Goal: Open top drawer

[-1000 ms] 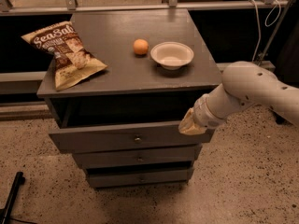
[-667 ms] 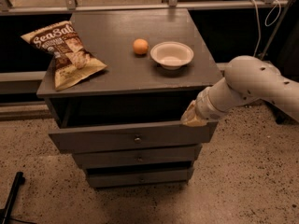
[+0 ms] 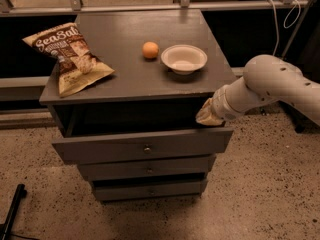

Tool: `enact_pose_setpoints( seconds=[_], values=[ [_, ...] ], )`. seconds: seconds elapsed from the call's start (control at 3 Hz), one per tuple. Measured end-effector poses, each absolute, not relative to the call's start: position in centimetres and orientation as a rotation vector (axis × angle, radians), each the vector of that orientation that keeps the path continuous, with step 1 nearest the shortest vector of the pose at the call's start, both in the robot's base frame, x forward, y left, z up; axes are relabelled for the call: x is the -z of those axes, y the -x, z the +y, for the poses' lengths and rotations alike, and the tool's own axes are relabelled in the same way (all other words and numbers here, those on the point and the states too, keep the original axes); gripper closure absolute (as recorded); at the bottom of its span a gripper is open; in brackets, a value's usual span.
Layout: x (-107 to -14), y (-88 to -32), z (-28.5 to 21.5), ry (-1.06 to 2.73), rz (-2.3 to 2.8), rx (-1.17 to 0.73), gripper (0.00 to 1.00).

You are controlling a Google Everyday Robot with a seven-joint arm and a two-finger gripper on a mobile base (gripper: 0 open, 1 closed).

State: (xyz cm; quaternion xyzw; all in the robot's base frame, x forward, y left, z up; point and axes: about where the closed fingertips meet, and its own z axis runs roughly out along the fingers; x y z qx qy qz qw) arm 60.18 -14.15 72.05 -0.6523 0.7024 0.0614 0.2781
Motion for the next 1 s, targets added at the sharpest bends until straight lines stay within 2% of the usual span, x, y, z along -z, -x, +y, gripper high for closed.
enact_pose_setpoints(
  seconds=[1.0],
  values=[
    [-68.4, -60.2, -14.2, 1.731, 1.946, -0.207, 1.0]
  ],
)
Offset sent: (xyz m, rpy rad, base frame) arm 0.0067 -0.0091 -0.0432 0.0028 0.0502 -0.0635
